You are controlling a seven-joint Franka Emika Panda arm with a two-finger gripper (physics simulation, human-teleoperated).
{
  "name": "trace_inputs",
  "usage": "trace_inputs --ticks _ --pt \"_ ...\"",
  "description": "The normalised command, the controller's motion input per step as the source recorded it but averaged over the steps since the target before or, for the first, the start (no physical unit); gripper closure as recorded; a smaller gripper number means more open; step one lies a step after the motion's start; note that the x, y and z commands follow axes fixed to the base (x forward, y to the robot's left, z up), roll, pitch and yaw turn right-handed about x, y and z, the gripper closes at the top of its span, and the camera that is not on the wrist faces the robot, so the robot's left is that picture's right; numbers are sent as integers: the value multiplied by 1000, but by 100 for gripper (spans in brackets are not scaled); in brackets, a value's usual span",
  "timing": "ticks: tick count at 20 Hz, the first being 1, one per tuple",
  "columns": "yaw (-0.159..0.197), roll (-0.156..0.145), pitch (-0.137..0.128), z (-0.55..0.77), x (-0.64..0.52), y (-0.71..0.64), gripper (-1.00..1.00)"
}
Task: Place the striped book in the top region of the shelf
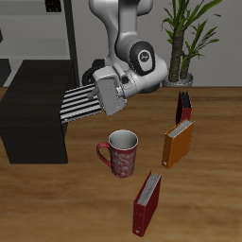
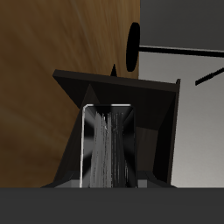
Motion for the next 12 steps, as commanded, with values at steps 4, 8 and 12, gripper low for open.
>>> trace_inputs --ticks 4,8,12 --pt "-10 -24 -2 -34 96 -194 100" --pt "1 13 25 -95 87 -146 100" --pt "-1 -7 24 -132 33 -136 100"
